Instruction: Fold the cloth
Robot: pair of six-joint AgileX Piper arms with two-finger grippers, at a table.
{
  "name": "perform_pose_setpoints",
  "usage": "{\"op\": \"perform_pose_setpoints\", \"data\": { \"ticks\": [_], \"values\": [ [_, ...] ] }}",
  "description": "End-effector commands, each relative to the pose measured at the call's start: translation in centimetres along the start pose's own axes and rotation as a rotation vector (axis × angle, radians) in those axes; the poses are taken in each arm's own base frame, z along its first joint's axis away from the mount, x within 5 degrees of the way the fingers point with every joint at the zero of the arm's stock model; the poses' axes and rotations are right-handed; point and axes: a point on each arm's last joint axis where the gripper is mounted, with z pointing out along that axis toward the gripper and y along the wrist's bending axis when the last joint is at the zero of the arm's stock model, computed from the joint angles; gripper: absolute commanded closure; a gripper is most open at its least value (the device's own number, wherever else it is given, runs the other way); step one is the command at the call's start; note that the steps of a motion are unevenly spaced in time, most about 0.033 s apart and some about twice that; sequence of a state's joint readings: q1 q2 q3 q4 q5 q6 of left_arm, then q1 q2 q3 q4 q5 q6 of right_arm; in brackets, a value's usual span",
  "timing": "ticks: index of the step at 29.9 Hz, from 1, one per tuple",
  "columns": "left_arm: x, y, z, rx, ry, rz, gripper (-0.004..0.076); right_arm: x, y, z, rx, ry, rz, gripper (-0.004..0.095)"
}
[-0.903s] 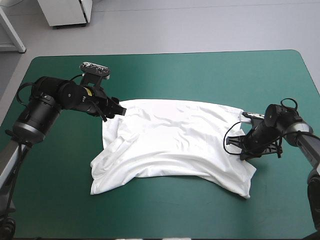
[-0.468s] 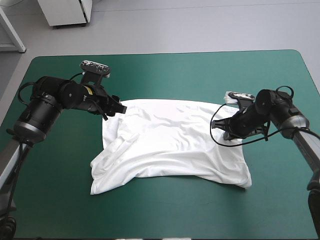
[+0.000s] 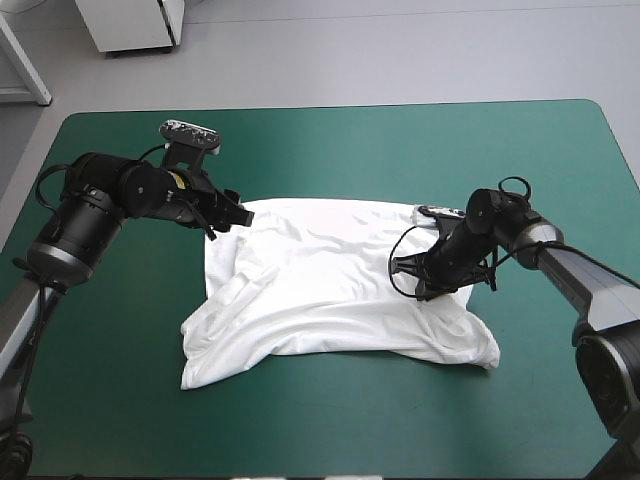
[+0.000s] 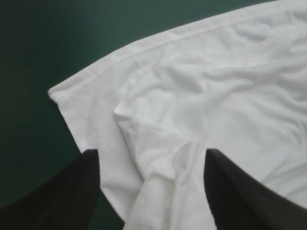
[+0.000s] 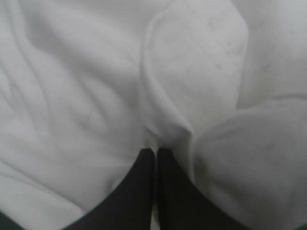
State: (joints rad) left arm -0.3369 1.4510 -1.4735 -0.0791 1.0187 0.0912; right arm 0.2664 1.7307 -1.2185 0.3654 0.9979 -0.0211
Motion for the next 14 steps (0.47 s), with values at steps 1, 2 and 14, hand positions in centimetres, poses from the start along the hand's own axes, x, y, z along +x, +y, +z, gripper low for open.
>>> {"op": "perform_pose_setpoints", "data": {
  "ticks": [1,2,14],
  "values": [
    [-1.0,-0.3,-2.3,0.01,-0.118,-0.009,0.0267,-0.7,0.4,-0.7,-0.022,-0.041,-0.006,0.0926],
    [-1.0,-0.3,-2.3,0.014,-0.119,0.002,0.0267,-0.7,0.4,-0.5,-0.023,-0.034,-0.003,0.0924],
    [-1.0,-0.3,-2.3,0.014,-0.119,0.002,0.0267,-1.1,2.4,-5.4,-0.06,-0.046,-0.084,0.0344]
  ]
}}
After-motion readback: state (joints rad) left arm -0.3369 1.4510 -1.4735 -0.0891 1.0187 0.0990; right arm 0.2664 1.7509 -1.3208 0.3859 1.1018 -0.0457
